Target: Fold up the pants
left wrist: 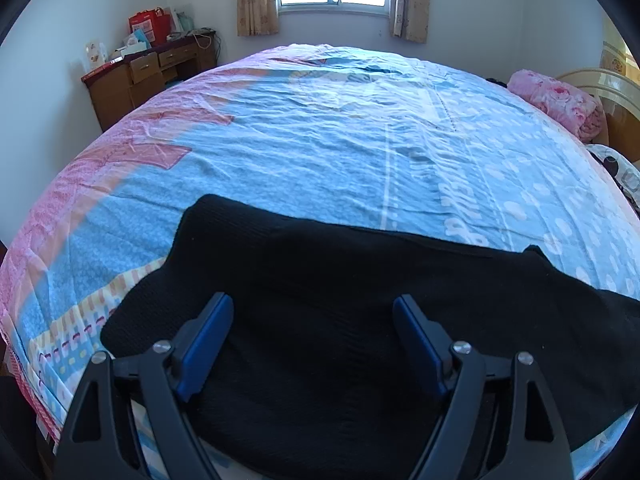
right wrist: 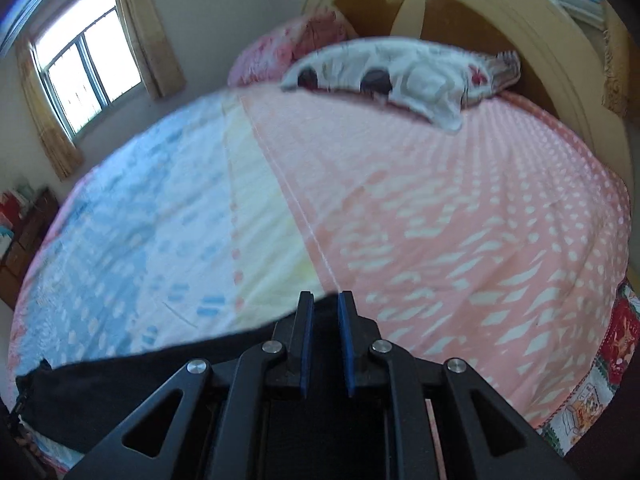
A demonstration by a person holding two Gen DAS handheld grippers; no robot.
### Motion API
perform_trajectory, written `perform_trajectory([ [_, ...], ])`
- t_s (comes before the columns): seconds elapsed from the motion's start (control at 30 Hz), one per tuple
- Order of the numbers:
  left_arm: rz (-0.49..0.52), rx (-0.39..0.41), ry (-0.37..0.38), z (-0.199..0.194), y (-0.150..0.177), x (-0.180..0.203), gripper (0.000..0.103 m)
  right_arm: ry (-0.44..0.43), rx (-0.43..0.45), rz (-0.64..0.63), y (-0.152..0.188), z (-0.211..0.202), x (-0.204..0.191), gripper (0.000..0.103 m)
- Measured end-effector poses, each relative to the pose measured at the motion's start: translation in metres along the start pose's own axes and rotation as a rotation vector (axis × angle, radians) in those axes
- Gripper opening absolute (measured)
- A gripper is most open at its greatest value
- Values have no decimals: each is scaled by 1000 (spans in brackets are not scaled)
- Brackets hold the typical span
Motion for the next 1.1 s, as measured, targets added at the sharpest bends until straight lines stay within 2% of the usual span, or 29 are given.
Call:
perform_trajectory([
  [0.07, -1, -1, -4, 1, 0, 1, 84, -35, 30, 34, -3, -10, 4, 14],
  [0.1, 0, -1, -5, 1, 0, 1, 84, -49, 17, 41, -3, -10, 5, 19],
  [0.13, 0, 0, -6, 1, 0, 1, 84, -50, -13, 36, -3, -7, 6, 26],
  [0.17, -1, 1, -6, 1, 0, 1, 84, -41, -34, 26, -1, -3, 5, 41],
  [0.2, -1, 3, -6, 1, -1, 1, 84, -25, -54, 12, 2, 1, 5, 52],
  [0.23, -1, 3, -8, 2, 0, 1, 84, -11, -61, 2, 4, 4, 5, 54],
  [0.33, 6, 0, -15, 2, 0, 2, 84, 18, -90, -15, 12, 16, 5, 53],
  [0.4, 6, 0, -16, 2, 0, 2, 84, 22, -95, -73, 17, 22, -2, 27],
  [0.5, 8, -2, -25, 2, 0, 2, 84, 84, -63, -163, 18, 17, -17, 17],
  [0.57, 8, -2, -27, 2, 0, 2, 84, 102, 1, -200, 14, 8, -25, 16],
  [0.77, 6, 0, -24, 3, 0, 2, 84, 105, 34, -187, 4, 17, -19, 16],
  [0.83, 6, 0, -25, 3, 0, 1, 84, 152, -12, -149, 6, 31, -4, 17],
  [0.87, 5, 0, -24, 2, 0, 0, 84, 90, 0, -87, 7, 32, 9, 17],
  [0.93, 3, 1, -18, 3, 0, 0, 84, 70, 10, -12, 6, 26, 22, 17],
  [1.03, 4, 2, -18, 2, 0, 0, 85, 132, 93, 27, 9, 0, 29, 20],
  [1.1, 12, 4, -25, 2, 0, 1, 86, 115, 159, 19, 13, -24, 16, 20],
])
Point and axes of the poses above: each gripper's, at about its wrist camera, not at the fingertips, and z roughly the way its jaws point, x to its right, y to its underside, the point moved 3 cm from there along z, roughly the way its jaws point, and after that the axes turned 8 degrees about -x, right-handed, at the moved point
